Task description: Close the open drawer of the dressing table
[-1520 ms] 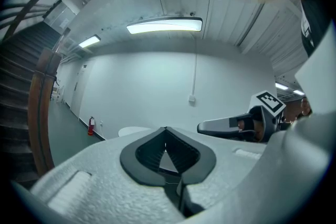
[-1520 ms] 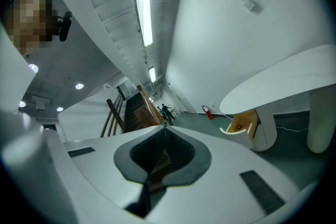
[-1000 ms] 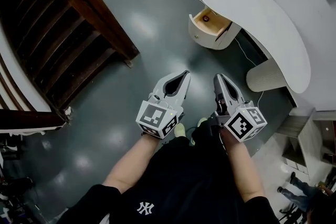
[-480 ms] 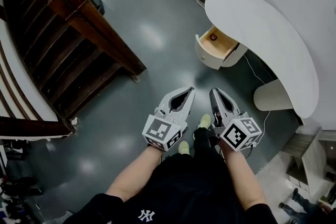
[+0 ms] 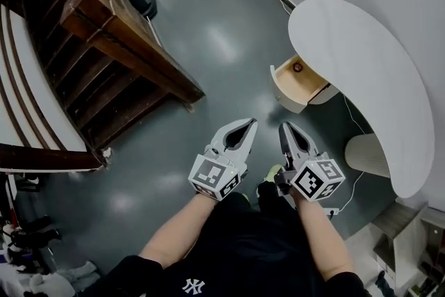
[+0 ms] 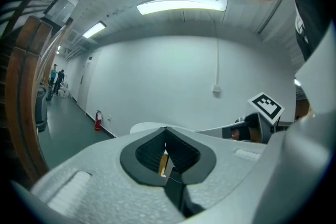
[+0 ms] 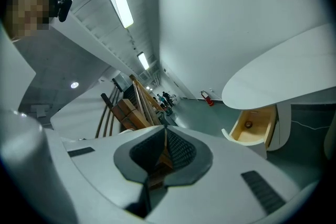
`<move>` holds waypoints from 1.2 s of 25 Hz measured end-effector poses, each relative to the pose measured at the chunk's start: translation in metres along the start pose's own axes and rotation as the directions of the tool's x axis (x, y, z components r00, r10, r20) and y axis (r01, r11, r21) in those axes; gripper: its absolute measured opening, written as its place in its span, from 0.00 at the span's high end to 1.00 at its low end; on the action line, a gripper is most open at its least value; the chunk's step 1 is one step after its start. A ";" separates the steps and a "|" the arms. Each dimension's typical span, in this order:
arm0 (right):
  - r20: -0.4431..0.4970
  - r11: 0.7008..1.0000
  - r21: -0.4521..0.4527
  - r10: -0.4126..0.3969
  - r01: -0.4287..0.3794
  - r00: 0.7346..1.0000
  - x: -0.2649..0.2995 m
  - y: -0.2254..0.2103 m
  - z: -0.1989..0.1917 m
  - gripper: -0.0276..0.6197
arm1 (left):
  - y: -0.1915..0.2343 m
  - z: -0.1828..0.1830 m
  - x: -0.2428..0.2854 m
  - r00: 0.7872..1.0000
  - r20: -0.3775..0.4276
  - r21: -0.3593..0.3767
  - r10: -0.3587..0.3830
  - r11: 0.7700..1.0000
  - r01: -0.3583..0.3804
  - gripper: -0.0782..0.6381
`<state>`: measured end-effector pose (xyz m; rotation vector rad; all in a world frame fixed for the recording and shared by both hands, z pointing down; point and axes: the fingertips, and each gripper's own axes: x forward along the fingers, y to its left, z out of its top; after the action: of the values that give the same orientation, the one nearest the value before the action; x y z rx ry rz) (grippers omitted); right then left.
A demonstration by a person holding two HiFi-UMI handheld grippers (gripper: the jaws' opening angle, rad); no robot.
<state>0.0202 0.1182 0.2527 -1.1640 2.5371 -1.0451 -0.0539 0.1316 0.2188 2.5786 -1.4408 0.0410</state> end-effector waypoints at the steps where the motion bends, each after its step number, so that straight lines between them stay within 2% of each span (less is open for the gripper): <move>1: -0.002 1.000 0.007 -0.002 0.002 1.000 0.006 -0.007 0.002 0.93 | 0.004 0.000 0.007 1.000 -0.002 0.003 0.009 1.000 -0.009 0.88; 8: -0.054 0.994 0.073 -0.078 0.082 0.995 0.028 -0.065 -0.019 0.93 | 0.023 -0.033 0.053 0.998 -0.067 -0.020 0.023 1.000 -0.024 0.88; 14: -0.074 0.972 0.133 -0.188 0.196 0.979 0.062 -0.121 -0.049 0.91 | 0.052 -0.071 0.096 0.992 -0.123 -0.029 -0.027 0.999 0.024 0.88; 19: -0.065 0.933 0.216 -0.280 0.288 0.958 0.091 -0.170 -0.087 0.88 | 0.081 -0.114 0.130 0.985 -0.159 -0.029 -0.068 0.998 0.064 0.88; 25: -0.068 0.873 0.305 -0.379 0.381 0.923 0.123 -0.226 -0.140 0.88 | 0.108 -0.168 0.160 0.972 -0.198 -0.036 -0.122 0.992 0.117 0.88; 30: -0.068 0.823 0.376 -0.434 0.426 0.898 0.139 -0.264 -0.179 0.85 | 0.127 -0.207 0.171 0.967 -0.211 -0.060 -0.142 0.989 0.132 0.88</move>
<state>0.0116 -0.0060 0.5779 -1.6443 1.9517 -1.5312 -0.0574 -0.0404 0.4608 2.5390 -1.1726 0.2564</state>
